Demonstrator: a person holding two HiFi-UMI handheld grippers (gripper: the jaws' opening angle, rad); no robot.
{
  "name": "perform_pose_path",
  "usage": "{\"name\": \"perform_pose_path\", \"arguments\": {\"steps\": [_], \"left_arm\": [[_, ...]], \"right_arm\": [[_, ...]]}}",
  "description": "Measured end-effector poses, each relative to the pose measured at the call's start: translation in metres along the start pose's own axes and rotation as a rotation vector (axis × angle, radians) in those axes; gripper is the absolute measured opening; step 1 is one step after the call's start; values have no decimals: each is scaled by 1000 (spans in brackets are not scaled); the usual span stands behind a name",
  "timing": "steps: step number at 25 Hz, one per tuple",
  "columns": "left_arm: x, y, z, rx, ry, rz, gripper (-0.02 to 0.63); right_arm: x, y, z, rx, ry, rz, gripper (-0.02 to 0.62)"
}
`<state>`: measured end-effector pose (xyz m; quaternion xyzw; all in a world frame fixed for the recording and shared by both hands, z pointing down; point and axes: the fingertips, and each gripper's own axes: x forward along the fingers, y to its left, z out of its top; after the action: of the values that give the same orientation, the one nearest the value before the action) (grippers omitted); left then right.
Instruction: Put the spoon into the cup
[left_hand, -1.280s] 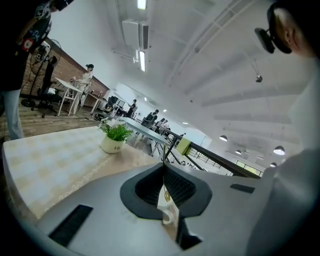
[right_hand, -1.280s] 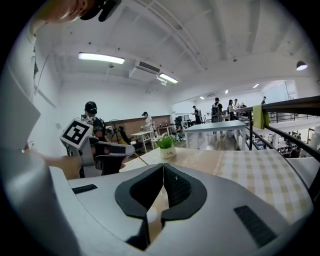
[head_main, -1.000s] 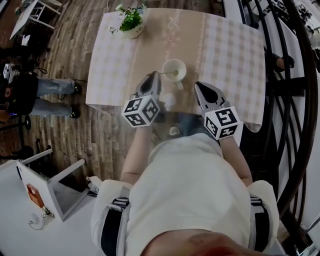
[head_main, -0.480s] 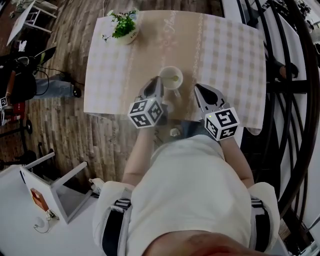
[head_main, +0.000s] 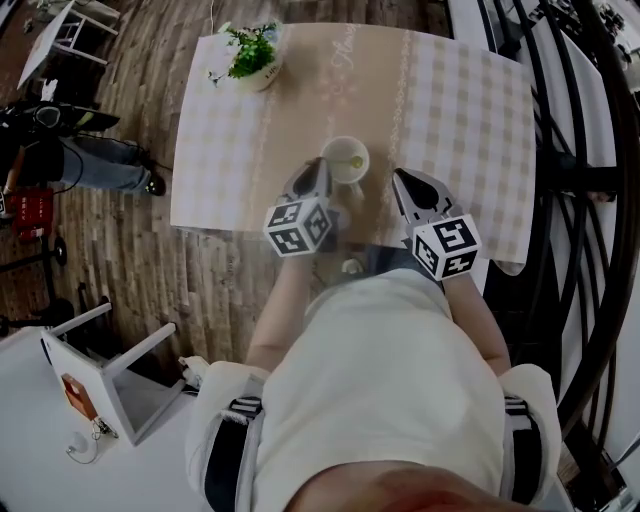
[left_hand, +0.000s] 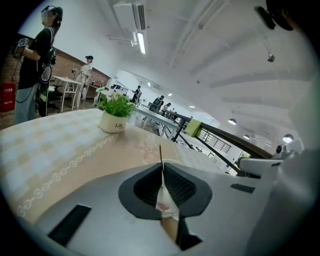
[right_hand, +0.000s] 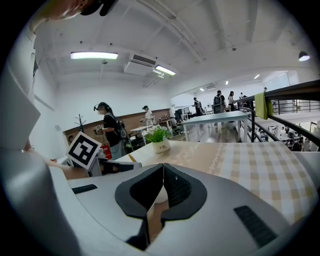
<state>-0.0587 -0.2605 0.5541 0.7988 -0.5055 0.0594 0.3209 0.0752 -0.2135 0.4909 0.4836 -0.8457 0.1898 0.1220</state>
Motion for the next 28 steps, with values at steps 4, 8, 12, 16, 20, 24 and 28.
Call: {"name": "perform_pose_path", "arguments": {"steps": [4,8,12,16,20,24,28], "left_arm": [[0,2,-3,9,20,0,6],[-2,2,-7,14,28,-12,49],[-7,-1,-10,6,31,-40,117],[-19,-2,-9,7,22,-41,132],[-39,-5,-6,-2,0,-50,133],[-60,-10,-4,-4,-22,-66,133],[-84,-17,-4,1,-37,-76,130]], "right_arm": [[2,4,2,-8,-1,10,2],[2,10,0,-10,-3,14,2],[-3,18,-1,-11,-7,14,2],[-10,27,-2,-14,-12,16,2],[-19,40,-1,-24,-25,20,2],[-29,52,1,-33,-46,21,2],[-41,63,5,-46,-71,20,2]]}}
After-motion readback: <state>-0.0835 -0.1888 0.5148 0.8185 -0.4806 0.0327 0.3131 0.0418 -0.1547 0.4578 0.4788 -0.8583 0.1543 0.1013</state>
